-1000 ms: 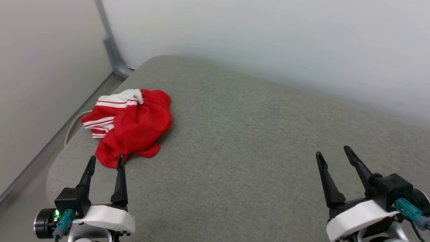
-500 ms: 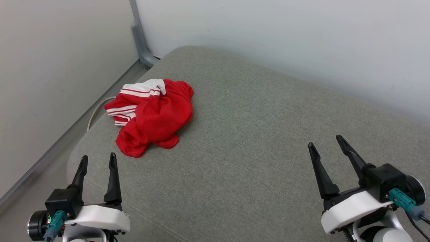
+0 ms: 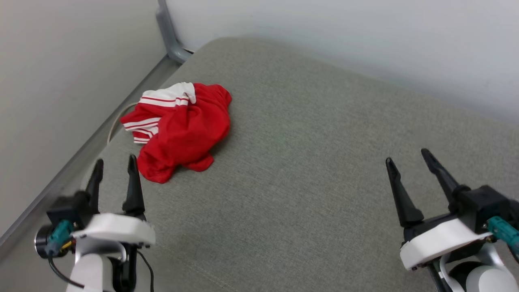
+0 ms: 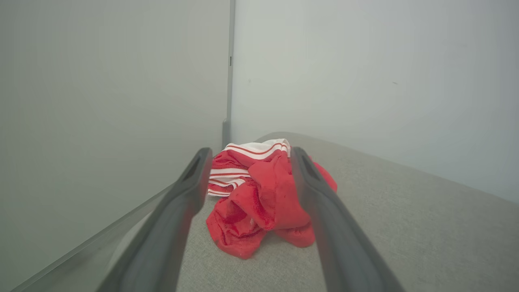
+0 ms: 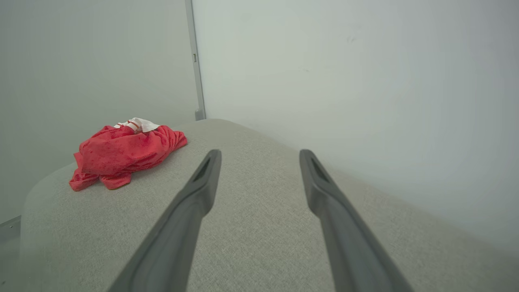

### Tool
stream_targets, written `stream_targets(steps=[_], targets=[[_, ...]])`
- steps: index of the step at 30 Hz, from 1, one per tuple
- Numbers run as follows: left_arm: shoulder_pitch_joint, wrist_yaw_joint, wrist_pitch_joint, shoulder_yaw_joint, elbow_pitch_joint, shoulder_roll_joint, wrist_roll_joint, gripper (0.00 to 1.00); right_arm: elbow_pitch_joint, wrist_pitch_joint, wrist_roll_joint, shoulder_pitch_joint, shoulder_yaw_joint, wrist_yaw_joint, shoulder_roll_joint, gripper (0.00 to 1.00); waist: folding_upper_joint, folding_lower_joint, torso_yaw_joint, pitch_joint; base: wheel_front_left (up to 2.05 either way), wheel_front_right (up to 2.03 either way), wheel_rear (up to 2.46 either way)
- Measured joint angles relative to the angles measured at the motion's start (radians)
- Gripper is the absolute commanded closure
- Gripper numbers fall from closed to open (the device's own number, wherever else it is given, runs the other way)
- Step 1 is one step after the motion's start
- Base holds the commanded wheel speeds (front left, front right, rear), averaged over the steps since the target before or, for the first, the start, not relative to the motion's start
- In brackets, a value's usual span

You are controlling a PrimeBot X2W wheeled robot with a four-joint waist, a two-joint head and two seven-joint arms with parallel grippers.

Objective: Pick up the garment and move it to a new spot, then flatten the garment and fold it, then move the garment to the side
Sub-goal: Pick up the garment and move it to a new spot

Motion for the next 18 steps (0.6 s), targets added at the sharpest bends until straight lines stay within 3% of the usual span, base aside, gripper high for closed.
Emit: stream_targets(steps=[7, 18], targets=[[-0.186, -0.014, 0.086, -0.002, 0.129, 0.038, -0.089, 0.0, -0.044, 0.025, -0.014, -0.047, -0.002, 0.0, -0.029, 0.0, 0.0, 0.0, -0.05, 0.091, 0.0, 0.0, 0.0], [-0.454, -0.023, 0.335, -0.018, 0.313, 0.22, -0.234, 0.0, -0.077, 0.032, -0.026, -0.105, -0.007, 0.0, -0.032, 0.0, 0.0, 0.0002, -0.163, 0.247, 0.0, 0.0, 0.0]])
